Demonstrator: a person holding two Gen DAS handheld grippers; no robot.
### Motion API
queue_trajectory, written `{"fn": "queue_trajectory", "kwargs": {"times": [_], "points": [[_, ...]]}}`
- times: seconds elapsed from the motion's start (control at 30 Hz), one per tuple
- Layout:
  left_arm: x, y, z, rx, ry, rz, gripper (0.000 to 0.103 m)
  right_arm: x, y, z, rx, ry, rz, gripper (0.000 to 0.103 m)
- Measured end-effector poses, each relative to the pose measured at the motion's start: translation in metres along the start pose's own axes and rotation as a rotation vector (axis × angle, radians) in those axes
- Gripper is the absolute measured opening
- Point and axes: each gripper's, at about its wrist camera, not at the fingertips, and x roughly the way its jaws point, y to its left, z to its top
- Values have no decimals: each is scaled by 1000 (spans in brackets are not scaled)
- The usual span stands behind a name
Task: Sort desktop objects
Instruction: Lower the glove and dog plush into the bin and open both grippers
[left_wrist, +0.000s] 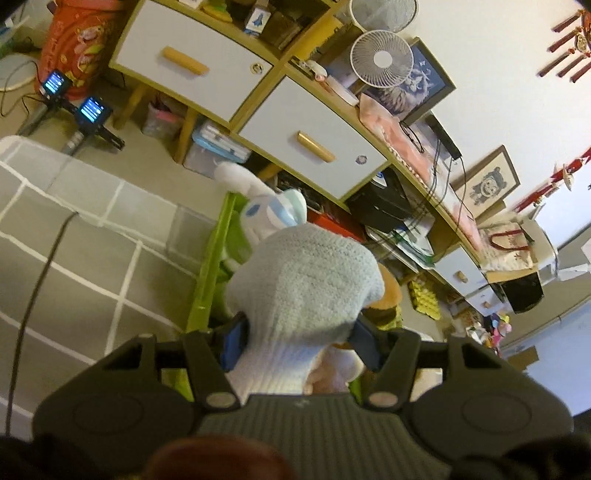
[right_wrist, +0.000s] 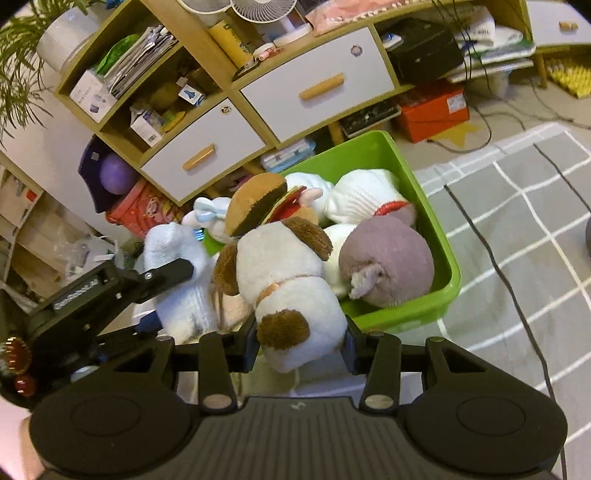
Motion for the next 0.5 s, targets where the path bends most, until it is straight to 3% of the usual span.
{"fn": "queue_trajectory", "kwargs": {"times": [0.5], "points": [[10, 7, -7, 11, 28, 1, 54, 26, -1, -8, -113, -108, -24, 44]]}}
